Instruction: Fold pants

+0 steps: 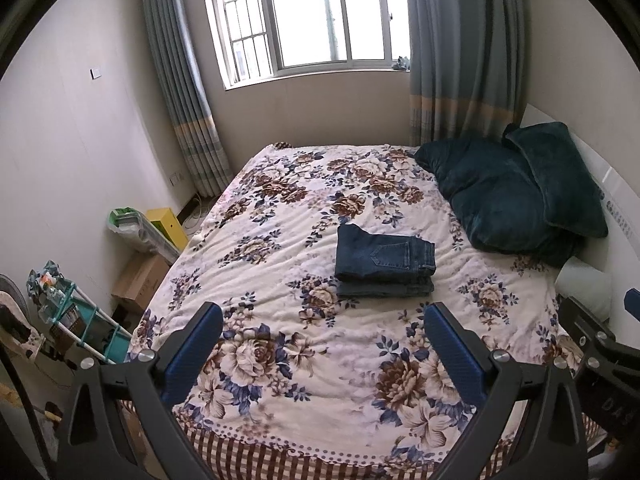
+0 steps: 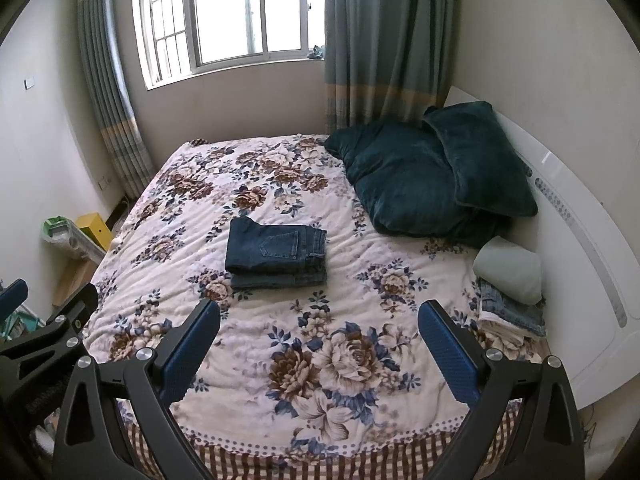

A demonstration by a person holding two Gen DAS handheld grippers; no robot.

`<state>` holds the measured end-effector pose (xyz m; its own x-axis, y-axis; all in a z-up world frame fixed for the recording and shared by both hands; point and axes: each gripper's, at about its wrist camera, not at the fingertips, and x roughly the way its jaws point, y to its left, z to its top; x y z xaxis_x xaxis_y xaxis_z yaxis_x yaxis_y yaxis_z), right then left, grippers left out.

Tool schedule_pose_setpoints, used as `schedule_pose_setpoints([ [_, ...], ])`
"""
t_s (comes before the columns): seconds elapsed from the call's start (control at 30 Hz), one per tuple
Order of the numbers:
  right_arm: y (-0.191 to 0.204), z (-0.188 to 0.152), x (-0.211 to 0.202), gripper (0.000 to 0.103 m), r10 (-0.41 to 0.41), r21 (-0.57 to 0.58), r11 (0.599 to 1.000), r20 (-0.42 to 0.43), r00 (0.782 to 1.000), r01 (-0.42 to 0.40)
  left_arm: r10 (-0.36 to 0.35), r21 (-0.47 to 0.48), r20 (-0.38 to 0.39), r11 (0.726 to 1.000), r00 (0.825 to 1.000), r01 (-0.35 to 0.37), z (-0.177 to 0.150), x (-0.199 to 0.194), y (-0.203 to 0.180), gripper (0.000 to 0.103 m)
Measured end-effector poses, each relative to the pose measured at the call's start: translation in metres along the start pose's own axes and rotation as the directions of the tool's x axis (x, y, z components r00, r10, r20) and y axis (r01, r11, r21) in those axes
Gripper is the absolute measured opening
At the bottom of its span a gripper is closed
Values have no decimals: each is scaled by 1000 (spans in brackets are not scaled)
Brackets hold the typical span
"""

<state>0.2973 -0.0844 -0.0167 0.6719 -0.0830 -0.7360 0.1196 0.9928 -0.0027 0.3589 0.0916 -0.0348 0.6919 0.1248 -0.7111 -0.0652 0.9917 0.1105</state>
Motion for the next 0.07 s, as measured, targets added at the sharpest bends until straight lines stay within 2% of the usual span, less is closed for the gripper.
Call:
schedule_pose_setpoints([
  [0.07, 0, 0, 0, 101, 1, -1, 1000, 0, 1000, -1, -6, 2, 7, 1000, 1000, 6, -1, -1, -1, 103],
])
